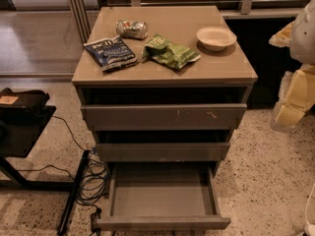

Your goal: Close bottom drawer

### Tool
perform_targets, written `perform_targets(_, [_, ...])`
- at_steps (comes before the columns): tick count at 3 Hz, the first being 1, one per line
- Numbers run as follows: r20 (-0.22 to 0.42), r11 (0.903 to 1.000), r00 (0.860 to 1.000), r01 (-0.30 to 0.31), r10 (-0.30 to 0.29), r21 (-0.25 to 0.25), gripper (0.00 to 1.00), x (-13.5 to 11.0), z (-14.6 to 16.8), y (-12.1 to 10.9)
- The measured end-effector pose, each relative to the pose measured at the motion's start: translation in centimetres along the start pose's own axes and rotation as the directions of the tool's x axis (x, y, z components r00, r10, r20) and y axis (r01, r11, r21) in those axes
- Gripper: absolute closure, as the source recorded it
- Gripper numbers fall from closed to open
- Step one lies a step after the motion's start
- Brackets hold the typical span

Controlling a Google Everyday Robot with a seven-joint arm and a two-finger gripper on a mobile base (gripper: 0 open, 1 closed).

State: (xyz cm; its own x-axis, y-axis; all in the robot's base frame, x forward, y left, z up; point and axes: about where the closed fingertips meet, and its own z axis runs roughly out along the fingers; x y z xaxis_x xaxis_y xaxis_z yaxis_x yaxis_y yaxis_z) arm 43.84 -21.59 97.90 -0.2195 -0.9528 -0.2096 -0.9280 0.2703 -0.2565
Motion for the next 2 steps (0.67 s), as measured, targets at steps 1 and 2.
perform_targets(1, [0.01,1.0,1.0,-0.001,0.001,-0.002,0.0,0.1,0.4,0.3])
perform_targets(2, [0.056,0.9998,0.998,-0.009,0.01,-0.019,0.0,1.0,3.0,1.9])
